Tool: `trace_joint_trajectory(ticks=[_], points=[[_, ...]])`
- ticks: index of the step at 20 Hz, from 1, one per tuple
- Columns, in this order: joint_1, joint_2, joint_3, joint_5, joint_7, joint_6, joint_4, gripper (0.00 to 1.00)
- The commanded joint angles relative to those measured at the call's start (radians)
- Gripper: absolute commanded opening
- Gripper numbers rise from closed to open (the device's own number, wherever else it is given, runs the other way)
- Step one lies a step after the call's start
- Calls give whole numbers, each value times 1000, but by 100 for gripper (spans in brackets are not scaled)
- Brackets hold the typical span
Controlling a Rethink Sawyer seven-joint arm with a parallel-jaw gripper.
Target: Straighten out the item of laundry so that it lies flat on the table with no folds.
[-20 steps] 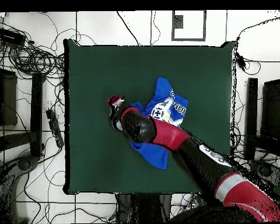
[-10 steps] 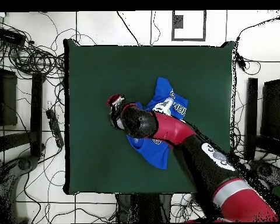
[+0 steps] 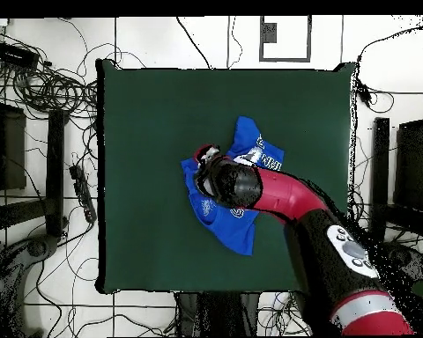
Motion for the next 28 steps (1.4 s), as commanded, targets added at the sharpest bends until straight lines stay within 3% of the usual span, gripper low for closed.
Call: trace_joint_trajectory(ticks=[1,8,13,21,23,26,28], points=[[-38,153,-25,31,59,95,11,0],[-57,311,-32,26,46,91,-20,0],[-11,320,-92,10,76,64,-38,0],[20,323,-162,28,77,216,-42,0],[2,341,-146,21,61,172,-50,0],[-89,397,-31,-63,13,-162,-47,0],[-128,406,26,-117,-24,-245,-49,0]])
